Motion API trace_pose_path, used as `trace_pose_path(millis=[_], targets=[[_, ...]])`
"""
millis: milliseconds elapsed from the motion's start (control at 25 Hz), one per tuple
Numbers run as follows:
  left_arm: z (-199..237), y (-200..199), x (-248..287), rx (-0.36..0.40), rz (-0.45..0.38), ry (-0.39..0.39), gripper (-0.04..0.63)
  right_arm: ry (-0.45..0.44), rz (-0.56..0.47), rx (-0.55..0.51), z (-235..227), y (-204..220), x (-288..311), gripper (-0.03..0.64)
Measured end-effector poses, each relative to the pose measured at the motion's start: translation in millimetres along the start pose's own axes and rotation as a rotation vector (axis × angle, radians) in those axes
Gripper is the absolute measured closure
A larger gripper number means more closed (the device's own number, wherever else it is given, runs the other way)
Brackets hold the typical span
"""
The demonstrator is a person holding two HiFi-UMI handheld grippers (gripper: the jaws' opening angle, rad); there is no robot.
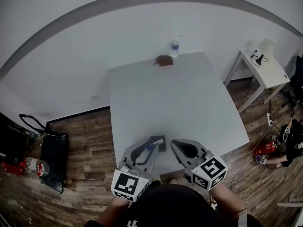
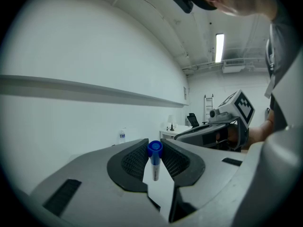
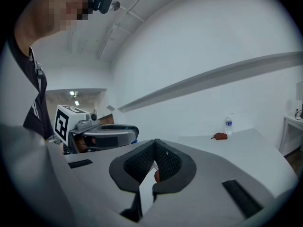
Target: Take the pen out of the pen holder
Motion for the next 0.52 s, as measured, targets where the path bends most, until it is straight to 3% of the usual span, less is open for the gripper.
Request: trace_pose_path(millis=[520], targets=[[-0.6,4.9,4.4,0.001,0.010,0.001,0.514,0.010,0.005,0.008,-2.6,4.2,-1.3,0.603]])
Point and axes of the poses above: the fingertips, and each gripper's own axes: x forward along the fingers, z to its left, y out of its underside, the point moved 10 cm from there along -x, backward along the fingers, and after that the axes turned 13 degrees about -y, right-handed, at the moved point
